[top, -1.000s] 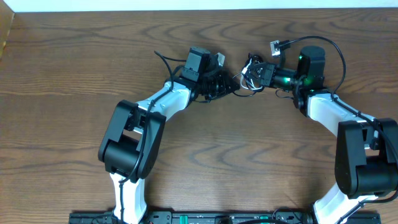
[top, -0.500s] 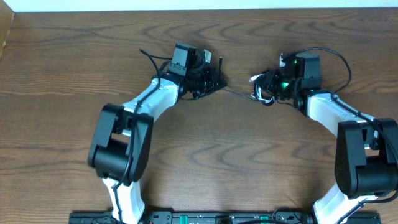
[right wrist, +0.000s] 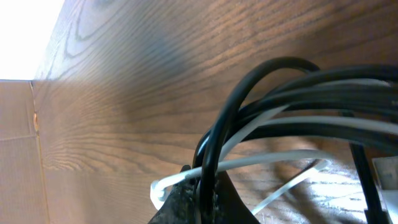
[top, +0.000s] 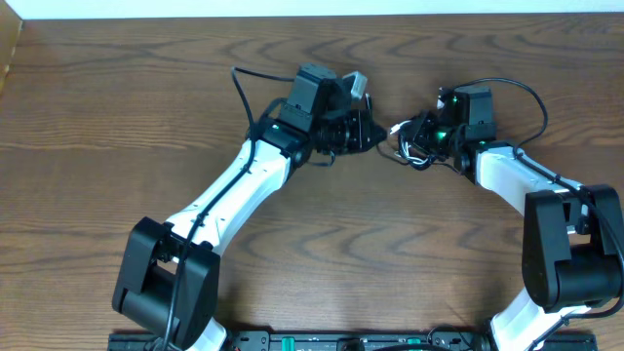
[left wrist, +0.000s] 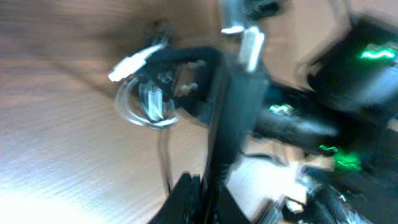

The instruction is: Untangle cables

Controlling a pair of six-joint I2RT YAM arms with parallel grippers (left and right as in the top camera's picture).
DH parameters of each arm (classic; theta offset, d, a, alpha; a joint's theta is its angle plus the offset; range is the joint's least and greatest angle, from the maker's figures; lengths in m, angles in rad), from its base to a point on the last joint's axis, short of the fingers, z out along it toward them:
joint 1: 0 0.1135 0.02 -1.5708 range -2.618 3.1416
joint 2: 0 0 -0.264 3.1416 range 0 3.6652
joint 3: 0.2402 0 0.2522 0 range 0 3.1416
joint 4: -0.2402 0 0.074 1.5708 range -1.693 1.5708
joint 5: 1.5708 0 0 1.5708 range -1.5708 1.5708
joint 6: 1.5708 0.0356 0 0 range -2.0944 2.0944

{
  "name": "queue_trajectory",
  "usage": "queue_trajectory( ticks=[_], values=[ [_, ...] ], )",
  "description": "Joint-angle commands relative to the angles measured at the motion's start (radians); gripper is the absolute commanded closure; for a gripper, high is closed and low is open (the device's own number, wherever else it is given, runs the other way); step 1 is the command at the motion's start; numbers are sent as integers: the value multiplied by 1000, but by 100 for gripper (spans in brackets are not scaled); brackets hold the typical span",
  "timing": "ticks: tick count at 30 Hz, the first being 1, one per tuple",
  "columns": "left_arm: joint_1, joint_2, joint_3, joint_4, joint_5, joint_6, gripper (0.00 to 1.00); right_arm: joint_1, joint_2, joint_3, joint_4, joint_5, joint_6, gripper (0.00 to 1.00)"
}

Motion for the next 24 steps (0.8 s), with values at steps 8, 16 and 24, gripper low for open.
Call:
queue_trajectory(
  ticks=[8, 16, 24],
  values=[
    [-98, -15, -2, -78, -410, 61, 93, 6, -14, 6, 2, -5, 49, 95],
    [-95, -15, -2, -85, -410, 65, 93, -10, -26, 6, 2, -32, 18, 61],
    [-95, -20, -2, -99, -406, 129, 92, -33, -141, 6, -45, -10, -66, 58]
  ],
)
